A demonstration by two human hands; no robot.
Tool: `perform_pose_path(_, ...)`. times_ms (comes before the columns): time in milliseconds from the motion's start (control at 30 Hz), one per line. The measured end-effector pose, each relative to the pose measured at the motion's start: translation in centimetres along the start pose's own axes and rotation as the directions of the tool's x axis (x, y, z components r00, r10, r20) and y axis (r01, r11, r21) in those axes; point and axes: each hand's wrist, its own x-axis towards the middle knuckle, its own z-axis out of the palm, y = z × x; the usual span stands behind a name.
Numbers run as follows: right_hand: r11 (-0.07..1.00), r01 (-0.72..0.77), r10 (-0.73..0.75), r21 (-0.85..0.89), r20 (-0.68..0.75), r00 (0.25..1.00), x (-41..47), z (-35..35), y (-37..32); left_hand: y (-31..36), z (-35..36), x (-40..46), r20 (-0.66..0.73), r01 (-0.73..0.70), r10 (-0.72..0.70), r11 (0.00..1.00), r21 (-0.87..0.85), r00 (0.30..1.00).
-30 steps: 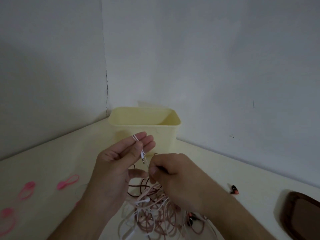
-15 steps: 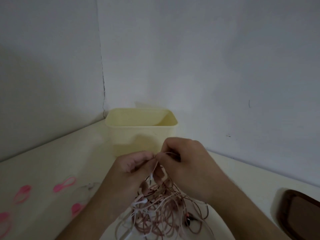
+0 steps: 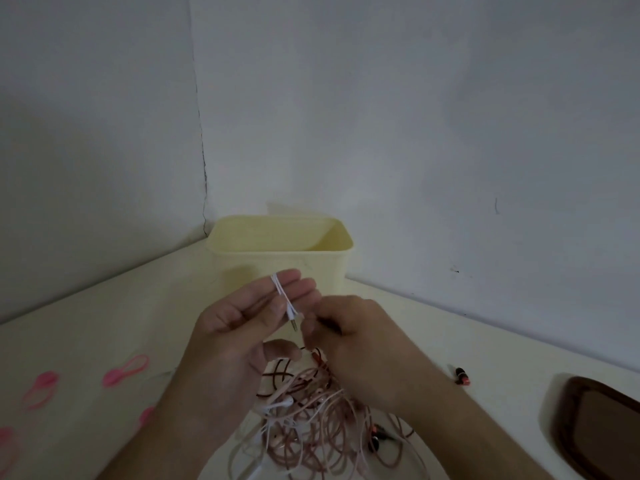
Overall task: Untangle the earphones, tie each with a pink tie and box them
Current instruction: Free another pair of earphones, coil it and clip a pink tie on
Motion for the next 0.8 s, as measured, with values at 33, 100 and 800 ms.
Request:
perform_pose_path(33, 0.999, 0.008, -0.007, -0.034, 0.045, 0.999, 0.0, 0.2, -0.1, 0.0, -0.1, 0.1, -0.019, -0.016, 0.016, 0.999, 0.030, 1.000)
perform_pose_path(100, 0.994, 0.031, -0.018, -0.105, 0.123, 0.992, -0.1, 0.4, -0.4, -0.2, -0.2, 0.2, -0.035, -0.056, 0.063, 0.983, 0.173, 0.997)
perform_pose_path(800, 1.000, -0.010, 0.010, -0.016, -0.049, 0.999, 0.0, -1.1, -0.3, -0.2, 0.2, -0.2, 0.033, -0.002, 0.004, 0.999, -0.037, 0.999)
